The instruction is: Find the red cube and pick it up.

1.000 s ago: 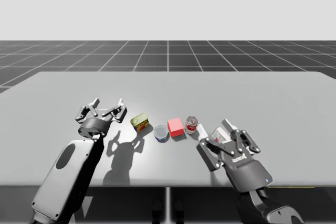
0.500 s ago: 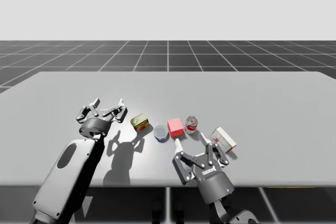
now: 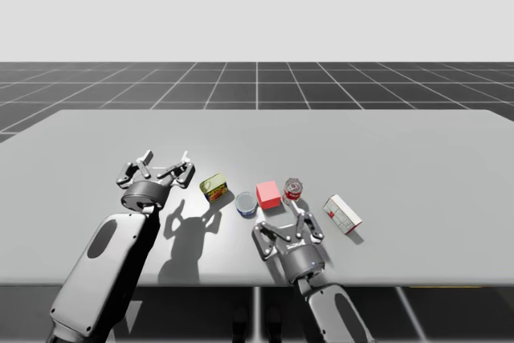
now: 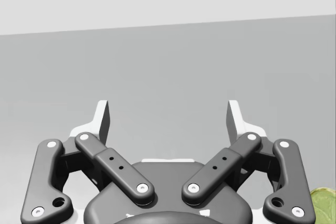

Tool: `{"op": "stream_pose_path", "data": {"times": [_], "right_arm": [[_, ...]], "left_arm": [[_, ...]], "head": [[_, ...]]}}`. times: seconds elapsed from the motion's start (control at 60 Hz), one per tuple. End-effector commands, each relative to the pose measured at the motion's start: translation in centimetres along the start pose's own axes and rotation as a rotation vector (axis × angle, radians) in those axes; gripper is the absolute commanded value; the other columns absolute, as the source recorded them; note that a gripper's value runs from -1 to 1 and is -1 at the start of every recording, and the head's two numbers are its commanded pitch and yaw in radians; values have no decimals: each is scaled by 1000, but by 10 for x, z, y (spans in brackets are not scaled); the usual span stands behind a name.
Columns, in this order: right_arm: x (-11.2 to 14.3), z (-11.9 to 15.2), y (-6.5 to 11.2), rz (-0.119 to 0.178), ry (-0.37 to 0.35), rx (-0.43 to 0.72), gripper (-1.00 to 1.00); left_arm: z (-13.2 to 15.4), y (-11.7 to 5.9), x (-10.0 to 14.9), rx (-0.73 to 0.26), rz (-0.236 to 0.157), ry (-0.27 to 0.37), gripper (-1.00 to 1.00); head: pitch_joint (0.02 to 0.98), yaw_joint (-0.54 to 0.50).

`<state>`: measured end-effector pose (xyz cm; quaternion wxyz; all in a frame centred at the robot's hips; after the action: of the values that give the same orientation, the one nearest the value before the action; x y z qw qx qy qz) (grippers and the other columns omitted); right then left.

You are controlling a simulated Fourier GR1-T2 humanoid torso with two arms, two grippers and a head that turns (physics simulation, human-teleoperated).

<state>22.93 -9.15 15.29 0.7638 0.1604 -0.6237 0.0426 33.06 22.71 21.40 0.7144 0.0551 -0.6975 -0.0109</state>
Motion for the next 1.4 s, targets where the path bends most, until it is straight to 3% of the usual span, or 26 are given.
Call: {"op": "stream_pose_path", "data": {"times": [0.017, 0.367, 0.4, 0.883, 0.95, 1.017, 1.083, 1.183, 1.25, 1.267, 1.283, 1.35, 1.4], "right_arm": [[-3, -17, 1, 38, 8, -10, -1000], [-10, -45, 0, 84, 56, -47, -1000], [-11, -48, -1, 77, 62, -50, -1000], [-11, -74, -7, 116, 75, -89, -1000], [-11, -75, -8, 109, 84, -84, -1000], [-12, -78, -9, 118, 89, -87, -1000], [-15, -79, -11, 146, 90, -102, -1000], [-17, -77, -11, 150, 113, -89, -992], [-18, -76, -12, 175, 109, -100, -292], [-19, -75, -12, 176, 111, -103, 334], [-19, -75, -13, 176, 113, -102, 633], [-20, -73, -15, 188, 118, -119, 907], [-20, -73, -15, 185, 119, -117, 962]], "left_arm": [[1, 0, 2, -1, 4, -5, -1000], [3, 1, 5, -3, 12, -12, -1000], [3, 1, 4, -3, 12, -12, -1000], [4, 2, 6, -3, 17, -13, -1000], [4, 2, 6, -3, 17, -13, -1000], [4, 2, 6, -3, 17, -13, -1000], [4, 2, 6, -3, 17, -13, -1000], [4, 1, 6, -3, 16, -12, -1000], [4, 1, 5, -3, 16, -12, -1000], [4, 1, 5, -3, 16, -12, -1000], [4, 1, 5, -3, 16, -11, -1000], [4, 1, 5, -4, 16, -12, -1000], [4, 1, 5, -4, 16, -12, -1000]], "head": [[857, -60], [857, -53], [857, -54], [858, -56], [858, -57], [858, -58], [857, -58], [856, -59], [856, -60], [855, -61], [855, -61], [854, -62], [852, -62]]}}
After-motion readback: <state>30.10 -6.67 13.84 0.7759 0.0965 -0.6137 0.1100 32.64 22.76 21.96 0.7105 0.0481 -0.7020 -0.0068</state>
